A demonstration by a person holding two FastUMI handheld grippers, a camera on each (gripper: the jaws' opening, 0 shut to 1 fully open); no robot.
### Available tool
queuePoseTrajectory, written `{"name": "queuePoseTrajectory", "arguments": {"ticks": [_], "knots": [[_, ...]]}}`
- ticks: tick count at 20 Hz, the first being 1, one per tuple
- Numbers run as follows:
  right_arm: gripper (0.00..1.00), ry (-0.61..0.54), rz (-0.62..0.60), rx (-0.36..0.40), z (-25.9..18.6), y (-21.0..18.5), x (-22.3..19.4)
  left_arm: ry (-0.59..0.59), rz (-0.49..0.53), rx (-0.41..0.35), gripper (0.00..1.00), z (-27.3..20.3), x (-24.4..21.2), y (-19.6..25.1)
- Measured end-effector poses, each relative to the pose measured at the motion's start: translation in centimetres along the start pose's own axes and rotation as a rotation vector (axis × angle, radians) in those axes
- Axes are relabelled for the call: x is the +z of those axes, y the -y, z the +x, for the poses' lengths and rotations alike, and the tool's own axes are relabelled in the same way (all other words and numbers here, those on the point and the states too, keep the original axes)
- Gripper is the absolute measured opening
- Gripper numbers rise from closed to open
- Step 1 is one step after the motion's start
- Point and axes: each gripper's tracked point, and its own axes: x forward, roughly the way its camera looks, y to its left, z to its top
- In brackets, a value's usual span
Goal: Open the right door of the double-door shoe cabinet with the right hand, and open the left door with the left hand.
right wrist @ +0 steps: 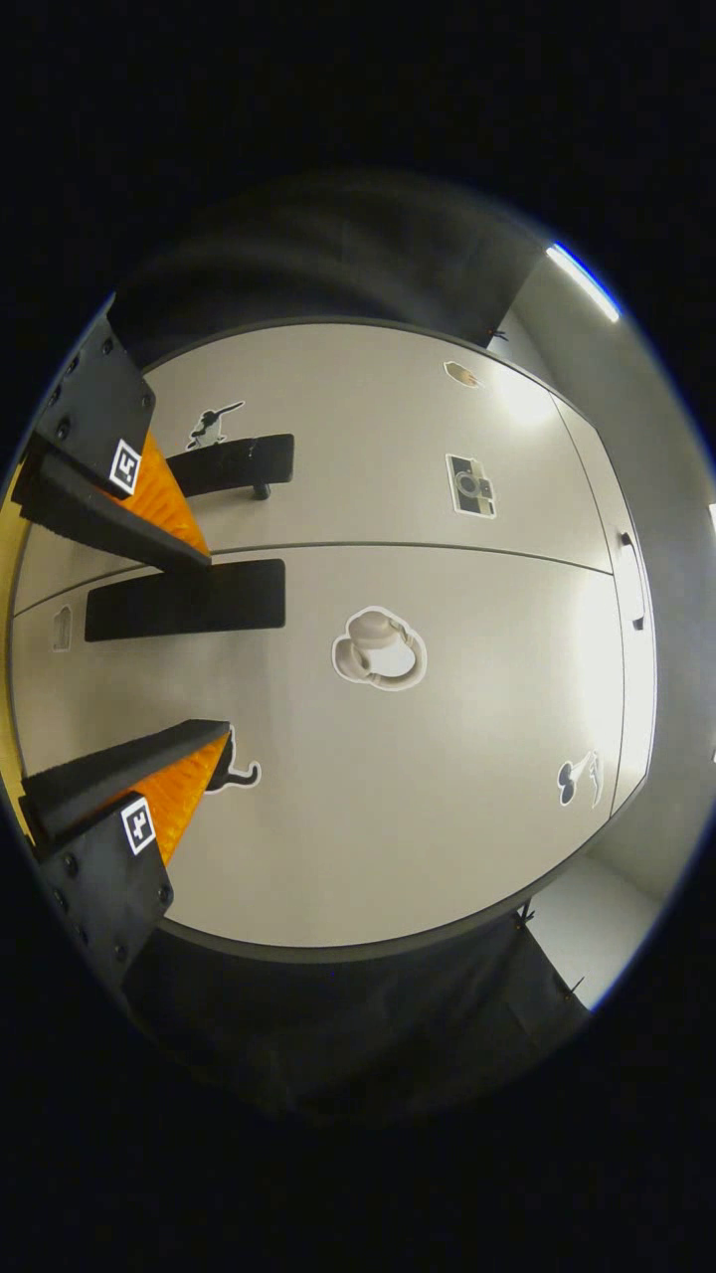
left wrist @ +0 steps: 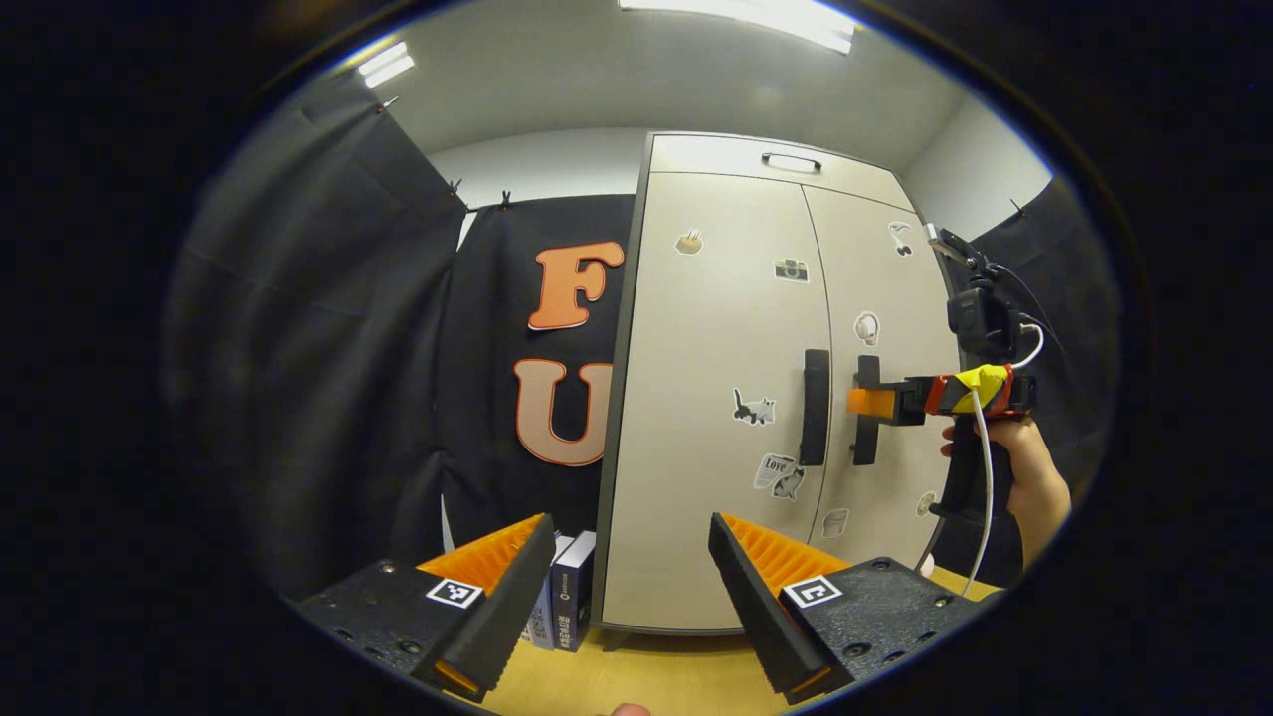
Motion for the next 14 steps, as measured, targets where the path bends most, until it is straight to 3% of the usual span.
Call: {"name": "queuePoseTrajectory", "arguments": {"ticks": [5, 9, 11, 13, 14], "knots": [[0.83, 0.006, -0.001, -0.036, 0.8, 0.0, -0.1, 0.001, 0.013, -0.018, 0.95, 0.3, -0.2, -0.8], [0.81, 0.007, -0.051, -0.056, 1.2, -0.4, -0.6, 0.022, 0.013, -0.014, 0.94, -0.1, 0.2, -1.1], [0.69, 0.009, -0.040, -0.034, 0.9, -1.5, -0.8, 0.019, 0.003, -0.013, 0.95, -0.1, -0.1, -1.3], [0.43, 0.010, -0.021, -0.028, 1.2, -1.7, -1.0, 0.015, -0.004, -0.017, 0.95, -0.4, -0.2, -1.4], [0.39, -0.001, -0.020, -0.018, 1.1, -1.7, -1.1, 0.015, -0.003, -0.017, 0.95, -0.6, -0.1, -1.6]]}}
